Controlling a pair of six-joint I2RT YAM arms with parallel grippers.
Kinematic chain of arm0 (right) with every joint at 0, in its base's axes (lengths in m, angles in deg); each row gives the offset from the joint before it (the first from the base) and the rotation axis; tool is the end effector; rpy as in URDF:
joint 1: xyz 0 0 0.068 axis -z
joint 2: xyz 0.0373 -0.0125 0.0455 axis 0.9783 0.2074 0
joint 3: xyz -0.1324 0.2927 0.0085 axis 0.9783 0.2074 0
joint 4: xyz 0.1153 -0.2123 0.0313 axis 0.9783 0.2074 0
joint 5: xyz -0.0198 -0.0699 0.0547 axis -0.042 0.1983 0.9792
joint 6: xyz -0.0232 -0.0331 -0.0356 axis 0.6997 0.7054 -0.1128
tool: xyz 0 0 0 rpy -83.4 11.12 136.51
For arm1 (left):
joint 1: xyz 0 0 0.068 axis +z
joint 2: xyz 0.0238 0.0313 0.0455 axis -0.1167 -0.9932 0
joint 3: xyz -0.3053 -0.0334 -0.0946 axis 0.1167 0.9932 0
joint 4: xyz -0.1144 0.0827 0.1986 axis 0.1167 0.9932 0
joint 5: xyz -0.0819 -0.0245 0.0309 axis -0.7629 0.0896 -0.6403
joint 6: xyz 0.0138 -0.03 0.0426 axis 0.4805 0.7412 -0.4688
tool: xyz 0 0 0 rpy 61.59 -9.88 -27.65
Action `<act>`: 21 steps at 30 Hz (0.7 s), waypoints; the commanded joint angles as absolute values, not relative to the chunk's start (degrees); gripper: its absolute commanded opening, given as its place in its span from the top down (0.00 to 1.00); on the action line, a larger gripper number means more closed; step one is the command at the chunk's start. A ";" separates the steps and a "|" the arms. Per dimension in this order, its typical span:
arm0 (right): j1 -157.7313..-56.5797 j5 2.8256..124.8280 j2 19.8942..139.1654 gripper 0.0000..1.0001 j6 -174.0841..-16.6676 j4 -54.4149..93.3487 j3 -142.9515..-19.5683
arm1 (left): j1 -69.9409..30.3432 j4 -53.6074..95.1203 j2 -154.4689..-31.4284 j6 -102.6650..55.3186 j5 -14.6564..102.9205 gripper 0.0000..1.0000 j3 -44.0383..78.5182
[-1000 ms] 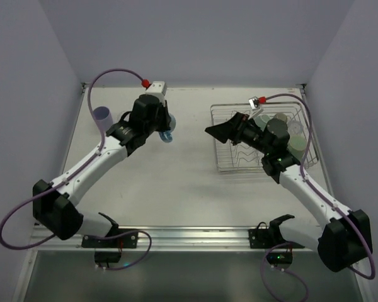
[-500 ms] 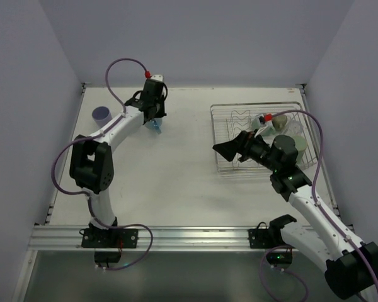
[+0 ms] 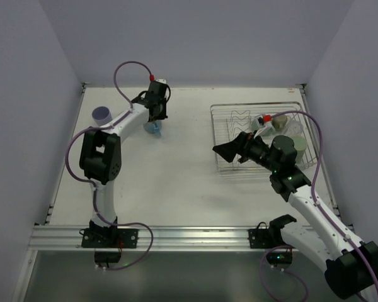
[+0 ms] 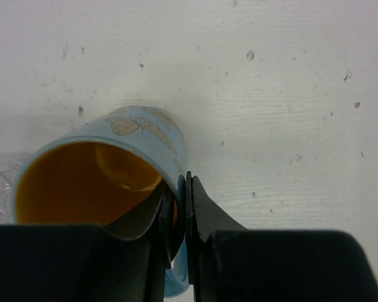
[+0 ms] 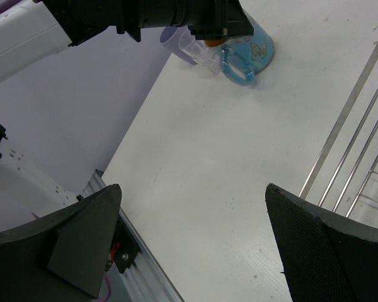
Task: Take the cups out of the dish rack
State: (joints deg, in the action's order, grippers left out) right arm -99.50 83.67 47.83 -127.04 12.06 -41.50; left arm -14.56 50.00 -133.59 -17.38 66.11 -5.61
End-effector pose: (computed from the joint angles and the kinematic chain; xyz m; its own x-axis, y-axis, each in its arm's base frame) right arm 0.1374 0.0716 0.3451 -0.5524 0.3758 -0.7441 -0.5207 0.5415 0.6600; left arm 0.4342 -0.1599 0.2896 -0.7237 -0.0383 -0.6890 -0.0181 0.9992 -0.0366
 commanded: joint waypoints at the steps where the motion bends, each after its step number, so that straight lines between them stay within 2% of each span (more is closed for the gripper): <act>1: -99.74 82.73 47.40 0.01 -126.00 11.93 -41.48 | -13.52 46.68 -132.77 -18.64 67.69 1.00 -8.24; 7: -99.74 81.68 46.79 0.01 -125.83 12.80 -42.01 | -13.34 46.59 -132.42 -18.64 66.90 0.99 -7.18; 9: -99.65 81.15 46.35 0.01 -125.48 13.59 -42.36 | -13.34 46.59 -131.63 -18.73 66.90 0.86 -7.18; 10: -99.65 80.62 46.18 0.01 -125.30 13.95 -42.54 | -13.34 46.50 -131.19 -18.82 66.98 0.71 -7.18; 13: -99.65 79.22 45.47 0.01 -124.51 15.61 -43.50 | -13.34 45.98 -129.17 -18.90 67.60 0.47 -7.44; 21: -99.65 75.27 43.01 0.01 -122.23 23.42 -47.45 | -13.34 48.87 -127.94 -19.96 67.95 0.32 -13.06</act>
State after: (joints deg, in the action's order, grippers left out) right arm -99.50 79.28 45.08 -124.53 19.47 -42.99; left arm -13.66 49.06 -131.71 -18.57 66.76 -8.65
